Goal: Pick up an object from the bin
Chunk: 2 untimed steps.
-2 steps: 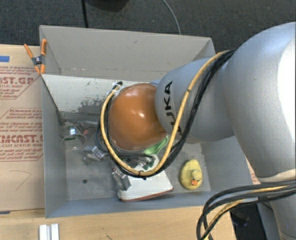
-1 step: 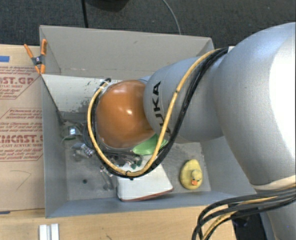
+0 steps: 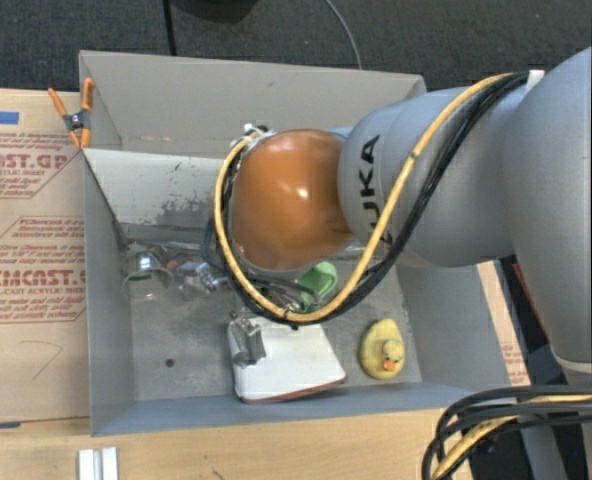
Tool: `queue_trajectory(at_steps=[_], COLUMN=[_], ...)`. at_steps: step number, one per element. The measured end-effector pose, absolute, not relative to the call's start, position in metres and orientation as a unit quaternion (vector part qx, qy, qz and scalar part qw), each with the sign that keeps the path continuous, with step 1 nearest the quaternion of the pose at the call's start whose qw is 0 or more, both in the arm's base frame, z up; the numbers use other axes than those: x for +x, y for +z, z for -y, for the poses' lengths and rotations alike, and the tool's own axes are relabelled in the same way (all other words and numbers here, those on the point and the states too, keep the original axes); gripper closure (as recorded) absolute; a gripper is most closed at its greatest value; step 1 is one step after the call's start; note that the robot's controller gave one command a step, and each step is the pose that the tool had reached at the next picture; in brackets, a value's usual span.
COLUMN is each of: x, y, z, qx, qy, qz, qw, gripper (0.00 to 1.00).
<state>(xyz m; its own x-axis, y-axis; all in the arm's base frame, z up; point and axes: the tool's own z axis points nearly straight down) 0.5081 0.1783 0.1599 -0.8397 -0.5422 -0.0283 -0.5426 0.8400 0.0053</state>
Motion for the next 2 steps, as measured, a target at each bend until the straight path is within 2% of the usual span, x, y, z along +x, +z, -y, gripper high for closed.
queue_trajectory(at_steps=[1, 2], x=[0.516, 0.501], y=[0.196, 0.172], z=[-0.143, -0.150], qx=[-0.311, -0.268], qy=[0.003, 0.007], qz=[-0.950, -0.963], qw=[0.020, 0.016], gripper=[0.00, 0.00])
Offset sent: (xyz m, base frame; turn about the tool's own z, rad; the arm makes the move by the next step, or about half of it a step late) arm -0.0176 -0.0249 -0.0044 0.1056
